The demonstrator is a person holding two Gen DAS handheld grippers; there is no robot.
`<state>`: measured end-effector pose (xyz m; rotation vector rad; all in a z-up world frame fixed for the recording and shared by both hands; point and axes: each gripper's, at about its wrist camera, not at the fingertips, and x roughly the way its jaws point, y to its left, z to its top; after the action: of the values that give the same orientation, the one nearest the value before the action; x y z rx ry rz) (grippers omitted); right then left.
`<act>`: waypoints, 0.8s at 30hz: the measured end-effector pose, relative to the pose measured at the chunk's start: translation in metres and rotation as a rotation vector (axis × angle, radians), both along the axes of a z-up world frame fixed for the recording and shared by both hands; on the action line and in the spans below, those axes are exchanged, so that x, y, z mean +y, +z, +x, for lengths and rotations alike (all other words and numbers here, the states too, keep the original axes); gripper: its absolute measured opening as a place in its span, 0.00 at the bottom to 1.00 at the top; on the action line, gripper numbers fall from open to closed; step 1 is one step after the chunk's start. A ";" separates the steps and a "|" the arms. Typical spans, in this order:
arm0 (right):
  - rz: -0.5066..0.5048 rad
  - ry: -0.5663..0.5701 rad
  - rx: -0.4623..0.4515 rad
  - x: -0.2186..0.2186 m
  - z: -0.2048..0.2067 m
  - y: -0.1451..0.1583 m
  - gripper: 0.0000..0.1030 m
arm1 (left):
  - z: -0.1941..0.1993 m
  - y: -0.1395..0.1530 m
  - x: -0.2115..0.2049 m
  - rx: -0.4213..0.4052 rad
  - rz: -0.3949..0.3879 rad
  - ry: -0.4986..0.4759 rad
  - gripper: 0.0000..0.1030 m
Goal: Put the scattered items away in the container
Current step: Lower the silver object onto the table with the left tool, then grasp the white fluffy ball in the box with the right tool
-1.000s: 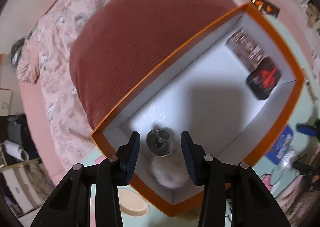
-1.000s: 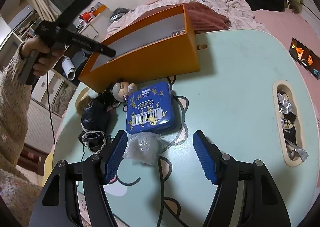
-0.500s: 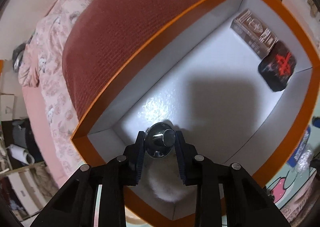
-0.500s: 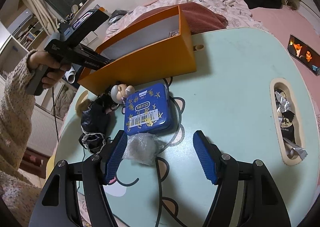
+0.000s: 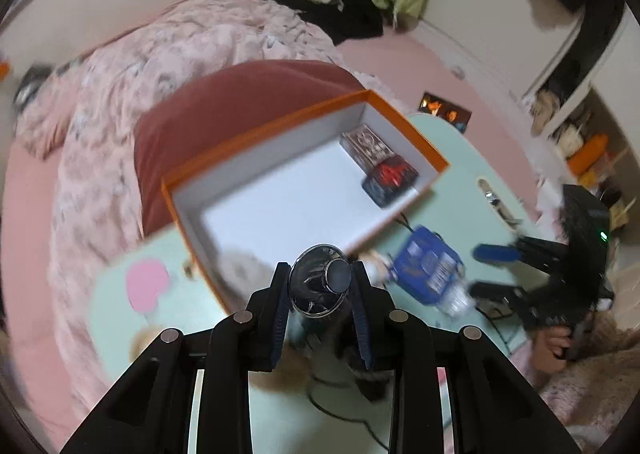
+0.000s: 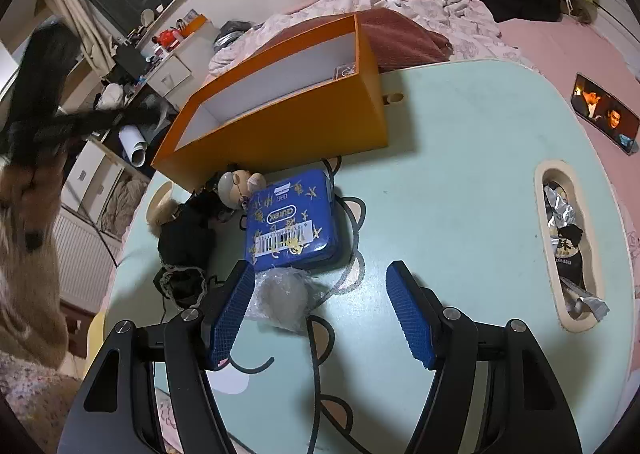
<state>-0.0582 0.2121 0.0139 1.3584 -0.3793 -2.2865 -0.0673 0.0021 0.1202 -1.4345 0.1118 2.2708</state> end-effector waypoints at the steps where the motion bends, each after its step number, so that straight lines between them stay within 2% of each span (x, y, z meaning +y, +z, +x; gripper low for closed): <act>1: 0.001 0.000 0.002 0.000 0.000 0.000 0.67 | 0.005 -0.007 -0.008 0.004 0.020 0.013 0.27; 6: 0.012 0.001 0.013 -0.004 -0.003 0.005 0.67 | 0.049 -0.046 -0.027 -0.009 0.084 0.124 0.27; 9: 0.012 -0.003 0.023 -0.004 -0.008 0.011 0.67 | 0.068 -0.071 -0.031 -0.037 0.081 0.180 0.27; 13: -0.010 0.007 0.017 -0.007 -0.024 0.020 0.67 | 0.084 -0.085 -0.028 0.012 0.052 0.222 0.27; 19: -0.014 0.042 0.076 -0.032 -0.041 0.043 0.67 | 0.083 -0.095 -0.014 0.094 0.038 0.226 0.27; 20: -0.022 0.047 0.080 -0.037 -0.043 0.045 0.67 | 0.083 -0.095 -0.013 0.119 0.027 0.231 0.29; 22: -0.035 0.064 0.088 -0.047 -0.049 0.052 0.67 | 0.086 -0.096 -0.012 0.156 0.016 0.244 0.44; 23: -0.037 0.076 0.093 -0.053 -0.053 0.056 0.67 | 0.088 -0.096 -0.012 0.170 0.019 0.259 0.57; 24: -0.039 0.088 0.097 -0.058 -0.055 0.059 0.67 | 0.091 -0.096 -0.013 0.182 0.033 0.272 0.61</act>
<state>-0.1133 0.1543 0.0729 1.2154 -0.3245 -2.2507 0.0234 -0.0108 0.0245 -1.2900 -0.0693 2.6087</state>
